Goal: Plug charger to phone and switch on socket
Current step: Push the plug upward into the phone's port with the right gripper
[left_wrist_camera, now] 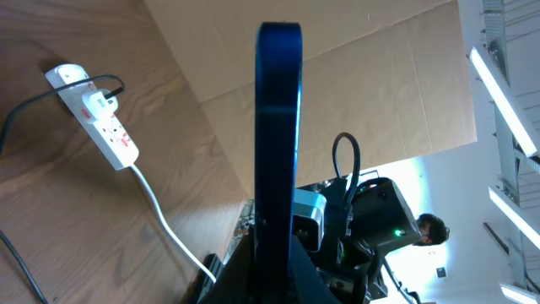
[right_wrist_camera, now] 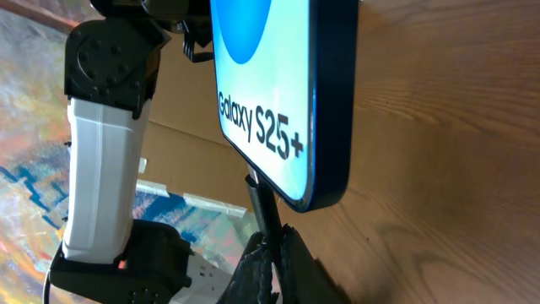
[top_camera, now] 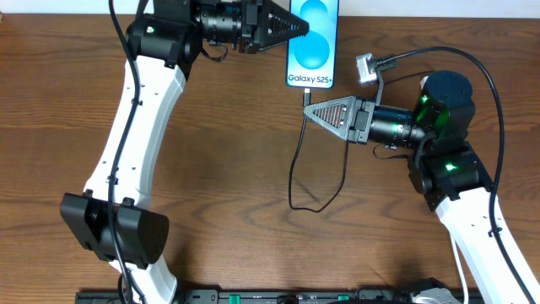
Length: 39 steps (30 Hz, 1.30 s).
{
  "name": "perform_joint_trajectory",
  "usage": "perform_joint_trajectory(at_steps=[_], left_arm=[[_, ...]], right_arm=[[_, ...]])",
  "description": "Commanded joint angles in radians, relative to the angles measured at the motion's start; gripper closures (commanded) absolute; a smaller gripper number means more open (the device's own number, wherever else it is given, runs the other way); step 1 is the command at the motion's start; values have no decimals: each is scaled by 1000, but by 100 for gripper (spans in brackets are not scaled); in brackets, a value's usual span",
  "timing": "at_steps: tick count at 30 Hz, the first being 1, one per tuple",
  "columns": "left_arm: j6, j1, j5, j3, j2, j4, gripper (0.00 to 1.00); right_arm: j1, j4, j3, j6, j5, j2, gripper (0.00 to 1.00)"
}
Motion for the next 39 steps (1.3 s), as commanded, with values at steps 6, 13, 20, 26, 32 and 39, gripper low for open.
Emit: perform_joint_trajectory(at_steps=[6,13,20,26,32,39], left_arm=[[-6,-4,18,11,-6,5,93],[-11,-4,-6,11,-6,5,93],[-13,-4,-5,11,-6,5,93],[-12,-4,3,11,-6,5,92],[-12,-4,6,11,-6,5,93],[-12,-4,6,11,-6,5,93]], right_arm=[[-12,-2,6,11,42,0,99],[-12,-16,6,11,24,0,99],[-13,-15,6,11,30,0,99],[-13,-14,6,10,35,0,99],[-13,-7,6,11,50,0,99],[-13,-8,6,10,54,0,99]])
